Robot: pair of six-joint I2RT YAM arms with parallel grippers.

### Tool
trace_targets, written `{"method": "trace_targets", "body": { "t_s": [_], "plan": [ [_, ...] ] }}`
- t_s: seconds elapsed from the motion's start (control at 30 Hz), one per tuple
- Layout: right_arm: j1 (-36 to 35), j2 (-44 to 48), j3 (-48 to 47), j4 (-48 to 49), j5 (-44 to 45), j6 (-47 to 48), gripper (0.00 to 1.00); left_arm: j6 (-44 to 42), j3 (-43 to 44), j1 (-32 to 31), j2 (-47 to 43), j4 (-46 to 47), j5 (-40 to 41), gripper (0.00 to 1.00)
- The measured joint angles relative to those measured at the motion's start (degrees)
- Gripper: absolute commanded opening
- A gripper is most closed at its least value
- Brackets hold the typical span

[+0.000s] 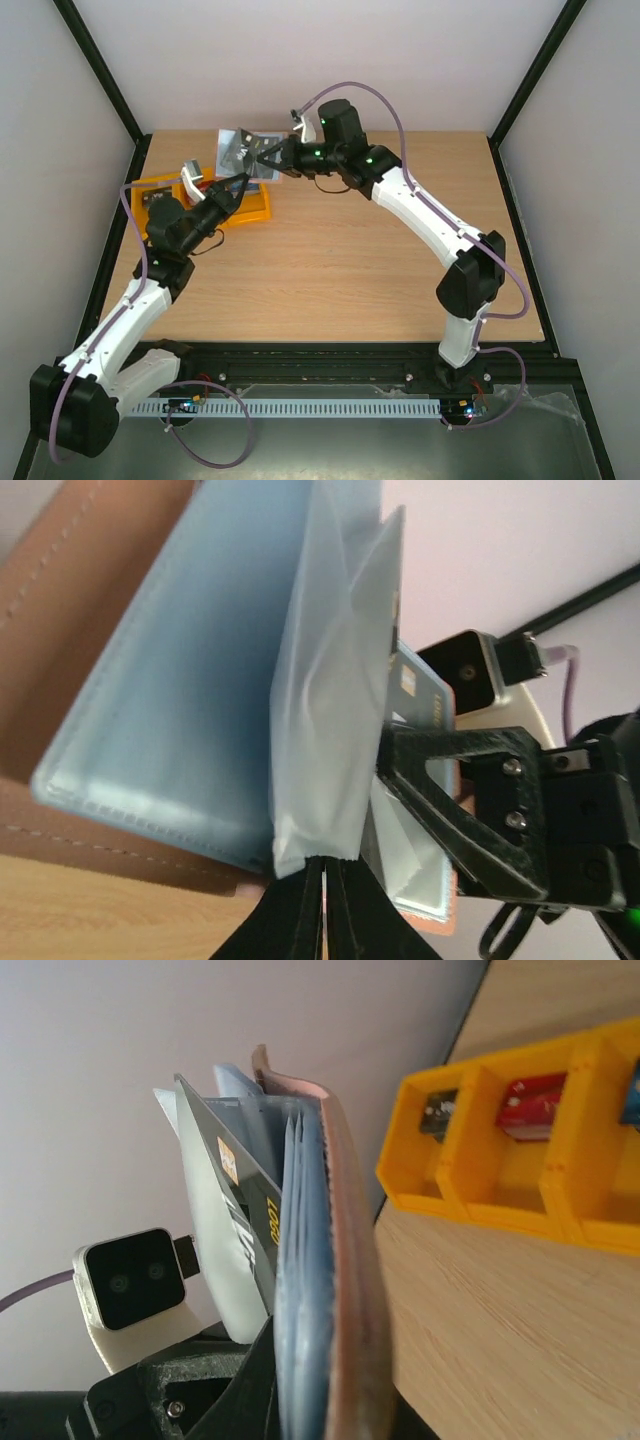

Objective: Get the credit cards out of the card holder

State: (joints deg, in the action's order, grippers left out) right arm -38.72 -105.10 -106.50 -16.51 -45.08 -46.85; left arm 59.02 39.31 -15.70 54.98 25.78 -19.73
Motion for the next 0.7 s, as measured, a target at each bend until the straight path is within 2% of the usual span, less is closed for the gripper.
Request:
{"method": "trace_targets", "body": {
  "t_s": [0.07, 0.23, 0.7],
  "plan": [
    [0.00, -0.61, 0.00, -2.03, 0.37, -0.46, 0.02, 0.68, -1.03, 0.00, 0.35, -1.16, 0.87, 0.06],
    [-0.20, -2.10, -0.02, -5.51, 0.55, -1.46, 0.01, 1.79, -2.49, 0.15, 0.48, -3.48, 3.08, 0.18],
    [-0.39, -2.38, -1.70, -9.55, 1.11, -1.57, 0.02, -2.75, -3.93, 0.87, -2.08, -7.06, 6.54, 0.33]
  ]
}}
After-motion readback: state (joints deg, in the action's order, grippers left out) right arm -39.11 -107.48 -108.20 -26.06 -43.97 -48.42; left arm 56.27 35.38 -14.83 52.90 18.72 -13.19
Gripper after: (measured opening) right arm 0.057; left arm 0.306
